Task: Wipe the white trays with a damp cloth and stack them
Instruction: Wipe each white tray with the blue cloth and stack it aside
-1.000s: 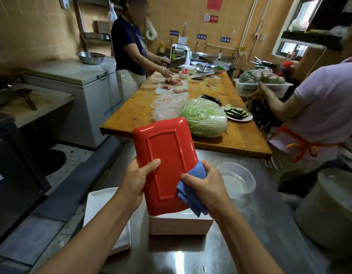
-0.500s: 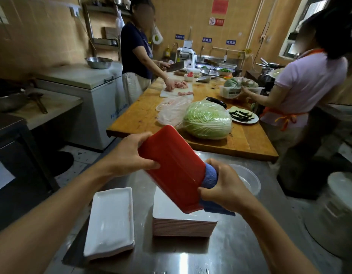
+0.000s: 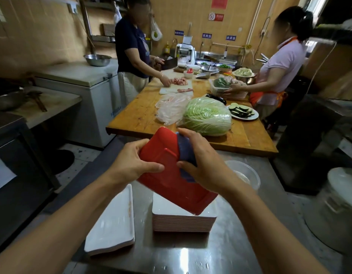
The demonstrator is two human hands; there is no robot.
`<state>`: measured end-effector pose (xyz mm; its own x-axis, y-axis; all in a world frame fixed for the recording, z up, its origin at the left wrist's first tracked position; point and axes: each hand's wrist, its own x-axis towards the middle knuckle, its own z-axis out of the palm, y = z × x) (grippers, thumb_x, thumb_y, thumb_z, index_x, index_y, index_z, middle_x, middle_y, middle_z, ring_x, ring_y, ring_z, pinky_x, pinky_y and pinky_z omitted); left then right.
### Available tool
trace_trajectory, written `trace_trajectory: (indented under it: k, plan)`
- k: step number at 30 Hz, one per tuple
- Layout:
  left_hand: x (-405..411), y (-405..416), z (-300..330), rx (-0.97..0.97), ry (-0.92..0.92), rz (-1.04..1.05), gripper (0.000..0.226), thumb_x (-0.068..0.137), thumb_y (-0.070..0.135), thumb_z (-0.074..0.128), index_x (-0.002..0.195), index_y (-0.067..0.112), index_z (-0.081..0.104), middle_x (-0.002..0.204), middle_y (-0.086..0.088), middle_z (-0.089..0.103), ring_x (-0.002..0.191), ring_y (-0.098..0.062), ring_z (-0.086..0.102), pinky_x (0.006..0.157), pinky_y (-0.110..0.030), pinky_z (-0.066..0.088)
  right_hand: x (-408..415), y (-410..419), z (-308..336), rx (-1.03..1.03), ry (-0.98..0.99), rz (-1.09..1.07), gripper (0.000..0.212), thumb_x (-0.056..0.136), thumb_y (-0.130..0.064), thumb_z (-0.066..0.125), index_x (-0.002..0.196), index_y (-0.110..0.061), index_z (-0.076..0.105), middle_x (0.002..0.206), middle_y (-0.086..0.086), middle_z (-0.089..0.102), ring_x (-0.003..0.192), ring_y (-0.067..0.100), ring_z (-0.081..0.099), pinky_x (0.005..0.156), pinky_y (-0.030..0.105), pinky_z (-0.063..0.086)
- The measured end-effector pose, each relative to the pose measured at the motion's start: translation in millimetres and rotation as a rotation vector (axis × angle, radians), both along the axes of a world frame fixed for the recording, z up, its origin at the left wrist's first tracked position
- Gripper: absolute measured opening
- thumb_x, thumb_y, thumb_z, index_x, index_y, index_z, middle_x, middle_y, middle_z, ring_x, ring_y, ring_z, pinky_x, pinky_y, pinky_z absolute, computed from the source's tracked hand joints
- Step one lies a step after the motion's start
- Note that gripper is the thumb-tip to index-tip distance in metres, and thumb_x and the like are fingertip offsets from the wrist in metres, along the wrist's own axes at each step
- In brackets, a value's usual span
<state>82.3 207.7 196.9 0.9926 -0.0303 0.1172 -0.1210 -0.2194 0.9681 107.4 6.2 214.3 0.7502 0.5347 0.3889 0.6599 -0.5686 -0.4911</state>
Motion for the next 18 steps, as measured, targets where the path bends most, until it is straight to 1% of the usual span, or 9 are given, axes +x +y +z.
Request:
trace_trajectory:
  k: [1,3,6,8,11,13,14,16,18]
  plan:
    - [-1.9,-1.3,-1.3,-0.034,0.007,0.009,0.043,0.062,-0.002,0.081,0.094,0.022,0.065,0.084,0.001,0.073,0.074,-0.013,0.071,0.057,-0.02,0.055,0.8,5.3,-1.7,-0.016,-0.051,-0.015,0.07,0.084,-0.019,0.067,0.143,-0.016,0.029,0.136,0.005,0.041,0.122,0.018,0.036,0.102,0.023,0.027]
    - [-5.2,-1.0,-3.0,-0.089,0.021,0.027,0.042,0.064,-0.001,0.079,0.095,0.023,0.064,0.084,0.001,0.074,0.074,-0.015,0.071,0.055,-0.021,0.054,1.6,10.3,-9.0,-0.049,-0.142,-0.049,0.064,0.088,-0.027,0.061,0.143,-0.015,0.03,0.13,0.008,0.044,0.114,0.021,0.04,0.099,0.031,0.033]
    - [-8.6,7.6,-5.2,-0.185,0.058,0.1,0.043,0.06,0.002,0.079,0.098,0.018,0.066,0.088,-0.007,0.074,0.078,-0.022,0.071,0.059,-0.028,0.058,4.7,0.0,-24.3,-0.113,-0.225,-0.14,0.059,0.09,-0.038,0.052,0.141,-0.013,0.035,0.123,0.009,0.049,0.105,0.024,0.044,0.094,0.035,0.036]
    - [-10.3,14.8,-7.9,-0.256,0.094,0.14,0.048,0.054,0.011,0.079,0.099,0.017,0.066,0.089,-0.006,0.074,0.079,-0.023,0.072,0.06,-0.03,0.058,7.0,-13.6,-32.1,-0.118,-0.207,-0.197,0.059,0.088,-0.042,0.047,0.139,-0.014,0.039,0.121,0.008,0.05,0.104,0.024,0.044,0.093,0.035,0.036]
    - [-10.2,15.2,-13.8,-0.331,0.154,0.164,0.048,0.052,0.015,0.077,0.099,0.016,0.067,0.087,-0.004,0.074,0.077,-0.022,0.072,0.057,-0.027,0.056,10.9,-26.8,-37.9,-0.05,-0.146,-0.202,0.057,0.088,-0.041,0.043,0.139,-0.017,0.038,0.127,0.004,0.048,0.112,0.019,0.039,0.098,0.031,0.032]
    - [-7.4,11.6,-18.1,-0.426,0.198,0.183,0.046,0.053,0.012,0.075,0.098,0.013,0.067,0.085,-0.006,0.074,0.075,-0.022,0.07,0.057,-0.028,0.056,13.2,-26.4,-37.1,0.012,-0.154,-0.214,0.058,0.09,-0.039,0.042,0.143,-0.017,0.034,0.137,0.002,0.042,0.124,0.017,0.032,0.105,0.03,0.027]
    - [-5.5,10.2,-19.5,-0.477,0.226,0.198,0.044,0.054,0.011,0.073,0.098,0.013,0.067,0.085,-0.007,0.073,0.075,-0.023,0.07,0.058,-0.029,0.056,13.3,-25.1,-36.4,0.025,-0.172,-0.223,0.059,0.09,-0.039,0.041,0.144,-0.017,0.032,0.143,0.002,0.038,0.13,0.017,0.028,0.11,0.031,0.023]
    - [-2.2,9.2,-19.3,-0.562,0.285,0.227,0.038,0.062,0.008,0.071,0.099,0.013,0.066,0.089,-0.009,0.072,0.077,-0.025,0.069,0.058,-0.032,0.057,10.5,-22.8,-38.0,0.008,-0.212,-0.213,0.062,0.091,-0.041,0.035,0.147,-0.015,0.027,0.152,0.004,0.026,0.14,0.02,0.018,0.117,0.036,0.014]
    - [0.5,9.5,-17.3,-0.624,0.342,0.266,0.028,0.072,0.005,0.069,0.099,0.015,0.065,0.089,-0.01,0.072,0.075,-0.025,0.069,0.055,-0.034,0.058,4.0,-22.9,-45.8,-0.031,-0.263,-0.184,0.061,0.094,-0.04,0.033,0.147,-0.014,0.022,0.156,0.005,0.017,0.144,0.023,0.012,0.119,0.037,0.009]
